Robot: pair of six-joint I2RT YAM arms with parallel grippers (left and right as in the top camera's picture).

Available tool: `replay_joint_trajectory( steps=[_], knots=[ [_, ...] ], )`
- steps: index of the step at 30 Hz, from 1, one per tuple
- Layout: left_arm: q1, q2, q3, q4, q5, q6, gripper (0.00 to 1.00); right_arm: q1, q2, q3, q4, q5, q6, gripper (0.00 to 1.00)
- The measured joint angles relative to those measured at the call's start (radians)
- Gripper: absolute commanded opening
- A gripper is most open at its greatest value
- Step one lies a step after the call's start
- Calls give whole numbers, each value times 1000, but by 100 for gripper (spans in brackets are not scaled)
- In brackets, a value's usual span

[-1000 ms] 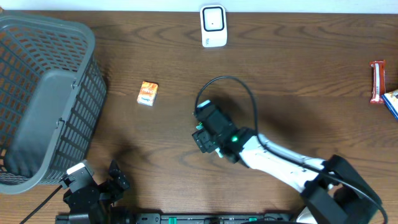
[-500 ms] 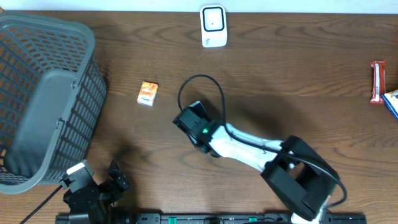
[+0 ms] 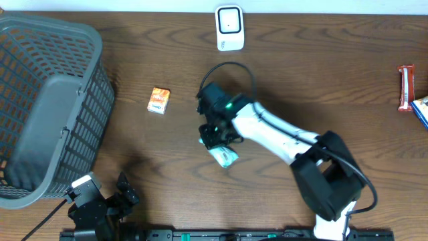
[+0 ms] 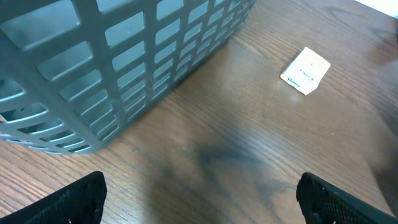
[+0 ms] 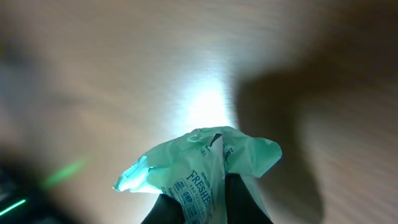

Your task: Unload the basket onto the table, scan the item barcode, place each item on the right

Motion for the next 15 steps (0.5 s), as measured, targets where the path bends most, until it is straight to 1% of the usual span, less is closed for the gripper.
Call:
replay_joint_trajectory(
  steps=[2, 4, 7, 8, 9, 11, 13, 15],
  knots=[
    [0, 0, 0, 0, 0, 0, 98, -52, -3, 0, 25, -180, -24, 1],
    [0, 0, 0, 0, 0, 0, 98, -93, -3, 0, 54, -304, -39, 1],
    [0, 0, 0, 0, 0, 0, 98, -164, -2, -2, 187, -500, -69, 1],
    [0, 1, 0, 1, 0, 0, 98, -190, -2, -12, 340, -587, -82, 1],
    [0, 0, 0, -1, 0, 0, 98, -198, 2, -11, 401, -615, -89, 1],
    [0, 0, 0, 0, 0, 0, 98, -233, 5, -10, 645, -719, -87, 1],
    [0, 0, 0, 0, 0, 0, 98, -269, 4, -6, 815, -784, -76, 1],
    [0, 0, 0, -1, 0, 0, 98, -301, 4, -2, 935, -811, -60, 1]
  ],
)
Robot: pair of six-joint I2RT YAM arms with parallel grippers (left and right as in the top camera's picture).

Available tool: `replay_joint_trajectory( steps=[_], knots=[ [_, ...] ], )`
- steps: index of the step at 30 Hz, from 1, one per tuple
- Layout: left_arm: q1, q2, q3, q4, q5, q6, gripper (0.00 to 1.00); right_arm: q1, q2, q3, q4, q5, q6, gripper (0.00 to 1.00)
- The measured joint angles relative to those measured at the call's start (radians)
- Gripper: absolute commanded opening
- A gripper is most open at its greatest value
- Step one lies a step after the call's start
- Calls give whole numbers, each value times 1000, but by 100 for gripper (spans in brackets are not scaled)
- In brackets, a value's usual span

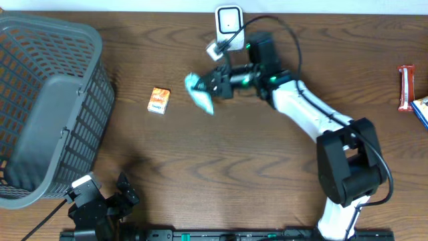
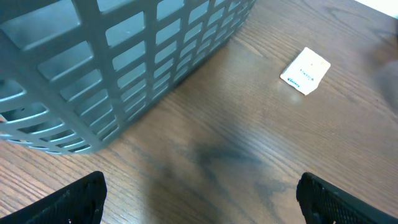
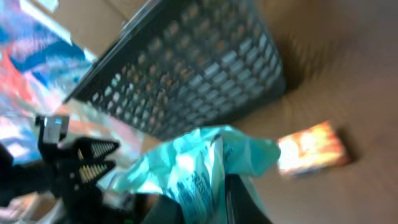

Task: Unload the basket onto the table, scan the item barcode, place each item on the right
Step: 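Lift the wipes pack up to the white scanner face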

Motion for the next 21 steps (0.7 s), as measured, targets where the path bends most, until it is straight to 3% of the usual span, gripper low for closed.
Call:
replay_joint_trajectory(
  steps=[10, 15, 21],
  knots=[
    [0, 0, 0, 1, 0, 0, 98, -63, 64, 2, 622, 16, 103, 1],
    [0, 0, 0, 1, 0, 0, 98, -101, 216, 8, 1019, 146, 318, 1],
    [0, 0, 0, 1, 0, 0, 98, -169, 480, 143, 1232, 315, 601, 1]
  ],
)
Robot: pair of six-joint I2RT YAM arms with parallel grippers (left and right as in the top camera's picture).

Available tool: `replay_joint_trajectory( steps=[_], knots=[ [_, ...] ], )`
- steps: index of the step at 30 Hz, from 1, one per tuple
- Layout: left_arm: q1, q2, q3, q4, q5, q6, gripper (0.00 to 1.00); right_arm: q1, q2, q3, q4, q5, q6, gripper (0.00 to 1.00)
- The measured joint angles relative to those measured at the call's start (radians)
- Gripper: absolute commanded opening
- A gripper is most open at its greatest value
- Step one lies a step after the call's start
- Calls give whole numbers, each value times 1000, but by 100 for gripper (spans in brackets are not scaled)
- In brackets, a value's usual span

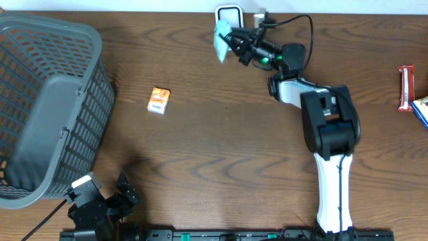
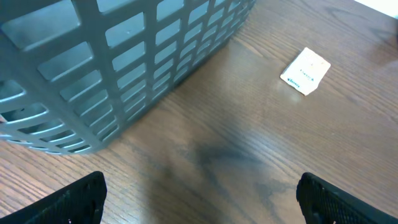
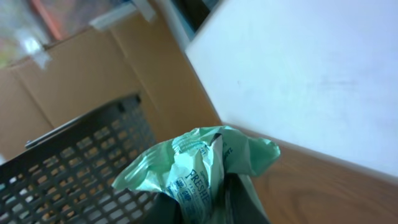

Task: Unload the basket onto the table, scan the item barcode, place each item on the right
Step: 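Lift the wipes pack up to the white scanner face, then carry the wipes pack right to the far right edge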

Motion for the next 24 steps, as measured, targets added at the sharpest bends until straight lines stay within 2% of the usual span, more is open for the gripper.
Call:
replay_joint_trajectory(
  steps=[1, 4, 9, 12, 19, 24],
  knots=[
    [0, 0, 0, -1, 0, 0, 98, -8, 64, 75, 49, 12, 37, 1],
    [0, 0, 0, -1, 0, 0, 98, -16, 206, 298, 50, 60, 135, 1],
    [0, 0, 0, 0, 0, 0, 98, -16, 369, 618, -75, 123, 224, 1],
    [0, 0, 0, 0, 0, 0, 98, -16, 417, 717, -146, 156, 240, 1],
    [0, 0, 0, 0, 0, 0, 98, -30, 489, 780, -257, 209, 246, 1],
    [0, 0, 0, 0, 0, 0, 98, -37, 507, 780, -264, 211, 232, 1]
  ],
)
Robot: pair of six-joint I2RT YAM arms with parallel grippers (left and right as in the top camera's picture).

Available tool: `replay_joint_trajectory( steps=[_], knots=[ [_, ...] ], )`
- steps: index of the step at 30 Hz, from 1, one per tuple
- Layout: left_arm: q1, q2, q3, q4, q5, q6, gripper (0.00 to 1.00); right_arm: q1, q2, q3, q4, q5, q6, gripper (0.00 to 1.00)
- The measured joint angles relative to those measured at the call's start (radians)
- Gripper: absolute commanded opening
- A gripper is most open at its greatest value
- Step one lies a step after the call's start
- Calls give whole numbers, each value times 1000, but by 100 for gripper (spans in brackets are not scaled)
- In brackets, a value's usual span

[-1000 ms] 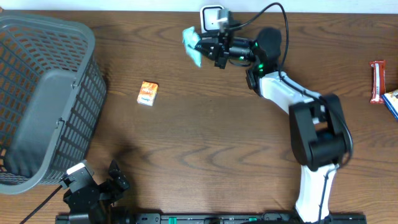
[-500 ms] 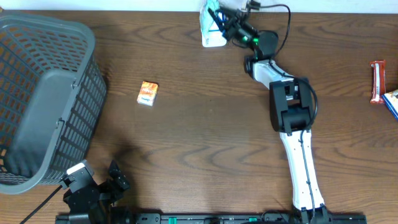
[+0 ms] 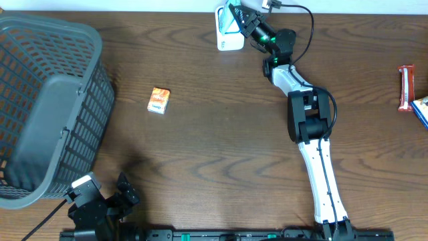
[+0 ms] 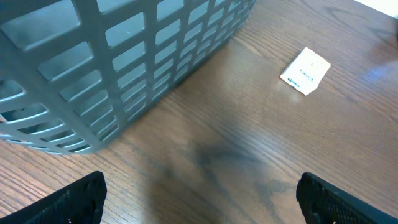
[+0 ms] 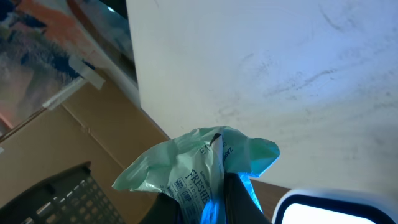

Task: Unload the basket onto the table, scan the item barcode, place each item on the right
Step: 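Carry the wipes pack right to the far right edge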

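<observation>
A crumpled mint-green packet (image 5: 189,167) printed "FRESH" is pinched in my right gripper (image 5: 212,194), which is shut on it. Blue light falls on the packet's lower edge. The white scanner (image 5: 336,208) shows at the bottom right of the right wrist view. From overhead, the packet (image 3: 231,13) is held right over the scanner (image 3: 227,39) at the table's far edge, with my right gripper (image 3: 245,19) reaching in from the right. My left gripper (image 4: 199,202) rests open near the front left corner with only bare wood between its fingers.
A grey mesh basket (image 3: 40,100) fills the left side, close to my left gripper (image 3: 110,201). A small orange box (image 3: 159,100) lies on the wood right of the basket. A red snack bar (image 3: 405,87) and a blue pack (image 3: 421,110) lie at the right edge.
My right gripper has moved a little right and farther back with the packet, from the scanner's left top corner to over its face. Blue light now shows on the packet. The left arm is unchanged.
My right gripper first held the green packet low over the middle of the table. Then it held it raised, left of the scanner near the orange box. Then it held it at the scanner's top, and now it holds it over the scanner. The left arm stayed still.
</observation>
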Motion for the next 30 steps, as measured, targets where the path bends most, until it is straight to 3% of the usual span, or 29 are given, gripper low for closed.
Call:
replay_joint_trajectory(
  steps=[8, 18, 25, 30],
  knots=[
    [0, 0, 0, 0, 0, 0, 98, -3, 0, 24, -26, -133, -47, 1],
    [0, 0, 0, 0, 0, 0, 98, -29, -1, 309, -104, -510, -15, 1],
    [0, 0, 0, 0, 0, 0, 98, -89, -84, 450, -571, -618, 0, 1],
    [0, 0, 0, 0, 0, 0, 98, -134, -124, 471, -1012, -562, -149, 2]
  ],
)
